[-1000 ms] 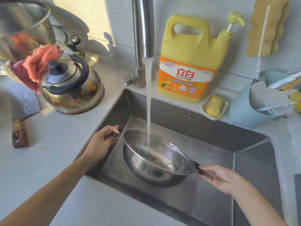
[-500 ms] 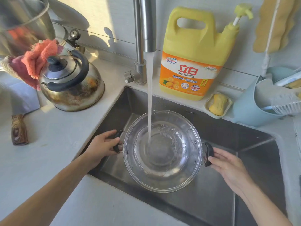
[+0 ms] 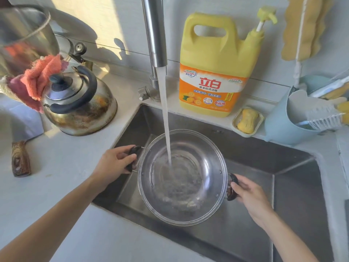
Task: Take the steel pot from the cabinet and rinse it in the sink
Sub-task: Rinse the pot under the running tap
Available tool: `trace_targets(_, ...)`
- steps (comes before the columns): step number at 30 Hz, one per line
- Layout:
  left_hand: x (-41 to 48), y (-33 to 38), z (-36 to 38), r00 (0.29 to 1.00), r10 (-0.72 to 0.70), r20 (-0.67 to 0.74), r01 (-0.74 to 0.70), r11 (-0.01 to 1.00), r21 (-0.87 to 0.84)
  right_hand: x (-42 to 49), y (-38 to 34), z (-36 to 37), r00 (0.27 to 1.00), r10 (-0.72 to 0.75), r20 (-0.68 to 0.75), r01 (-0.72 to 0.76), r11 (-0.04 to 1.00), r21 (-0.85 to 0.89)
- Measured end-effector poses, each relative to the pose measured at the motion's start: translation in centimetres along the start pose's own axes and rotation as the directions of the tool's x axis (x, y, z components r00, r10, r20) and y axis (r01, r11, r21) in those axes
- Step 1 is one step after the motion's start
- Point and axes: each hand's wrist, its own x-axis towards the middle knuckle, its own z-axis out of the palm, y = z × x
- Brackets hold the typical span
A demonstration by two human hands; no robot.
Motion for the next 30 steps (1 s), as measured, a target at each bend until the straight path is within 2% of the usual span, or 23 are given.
trace_targets(3,0.9,0.7,-0.1,1.000,-0.020,-0.024,0.022,0.997,0.079,0.0,0.4,0.1,0.997,0.067,0.040,-0.066,0.997,-0.034)
trace_targets(7,2.0,-0.8,1.2,0.980,-0.194,0.040,0.189,0.976,0.106,0.4,-0.6,-1.0,0.994,0.106,0.026,-0.102,0.985,-0.136)
trace_targets(10,2.4,-2.8,2.5,0.943,-0.315,0.109,0.299,0.944,0.142,0.5,-2.8,-1.8,0.998,0.059,0.008,-0.057,0.977,-0.204)
trace_targets(13,2.6,-4.3,3.2,0.925,-0.359,0.123,0.339,0.927,0.159,0.2,-5.1,-1.7,0.999,-0.025,0.032,0.031,0.973,-0.229)
trace_targets(17,2.7,-5.5,2.6,0.928,-0.360,0.098,0.345,0.928,0.139,-0.6,-6.7,-1.0,0.985,-0.168,0.039,0.173,0.949,-0.265)
trace_targets(21,2.8,-5.4,2.0,0.969,-0.247,0.029,0.245,0.968,0.057,-0.7,-5.4,-0.2,0.971,-0.238,-0.015,0.229,0.949,-0.218)
trace_targets(25,3.4,-4.8,1.6,0.988,-0.151,-0.004,0.151,0.988,0.044,0.6,-1.5,0.6,0.989,-0.139,-0.057,0.131,0.983,-0.131)
trace_targets(30,5.5,-7.3,1.8,0.972,-0.236,-0.007,0.235,0.961,0.149,1.8,3.0,1.3,0.998,-0.016,-0.056,0.010,0.994,-0.113)
